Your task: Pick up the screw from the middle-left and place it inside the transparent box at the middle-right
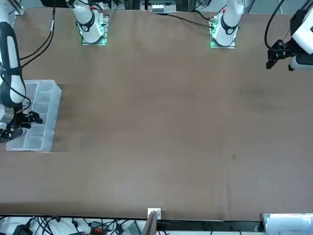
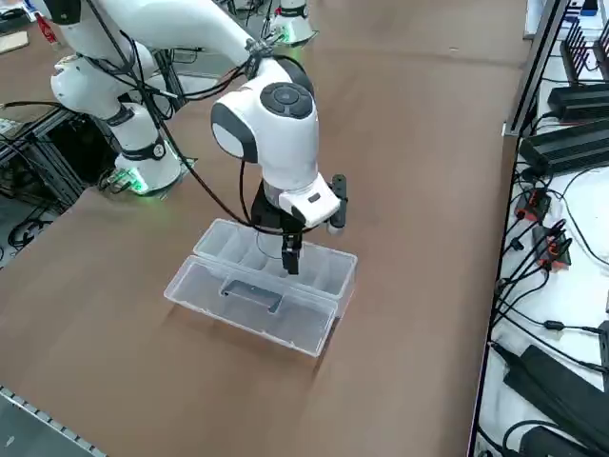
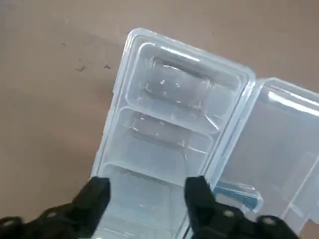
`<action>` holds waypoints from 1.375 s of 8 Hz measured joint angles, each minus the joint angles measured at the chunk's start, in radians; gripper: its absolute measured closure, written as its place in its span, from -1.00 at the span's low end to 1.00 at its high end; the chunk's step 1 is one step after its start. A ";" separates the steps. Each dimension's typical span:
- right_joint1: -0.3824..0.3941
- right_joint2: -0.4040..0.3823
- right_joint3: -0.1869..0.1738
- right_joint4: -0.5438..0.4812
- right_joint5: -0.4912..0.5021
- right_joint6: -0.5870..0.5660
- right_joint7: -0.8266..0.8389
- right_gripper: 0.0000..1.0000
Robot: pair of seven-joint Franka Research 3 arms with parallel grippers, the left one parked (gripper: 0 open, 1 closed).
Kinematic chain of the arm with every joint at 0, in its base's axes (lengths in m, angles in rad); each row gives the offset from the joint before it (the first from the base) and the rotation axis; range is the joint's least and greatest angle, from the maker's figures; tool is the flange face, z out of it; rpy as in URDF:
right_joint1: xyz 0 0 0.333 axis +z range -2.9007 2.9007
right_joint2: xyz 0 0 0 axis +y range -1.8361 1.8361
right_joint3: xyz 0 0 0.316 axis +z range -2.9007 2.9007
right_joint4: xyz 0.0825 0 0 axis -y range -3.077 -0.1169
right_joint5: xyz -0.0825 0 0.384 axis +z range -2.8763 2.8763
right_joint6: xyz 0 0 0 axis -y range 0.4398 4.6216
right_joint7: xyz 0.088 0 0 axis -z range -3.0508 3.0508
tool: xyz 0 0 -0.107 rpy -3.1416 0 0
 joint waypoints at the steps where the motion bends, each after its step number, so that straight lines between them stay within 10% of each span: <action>1: 0.000 -0.021 0.004 0.014 0.001 -0.014 0.000 -1.00; 11: 0.146 -0.357 0.036 0.210 0.122 -0.428 0.348 -1.00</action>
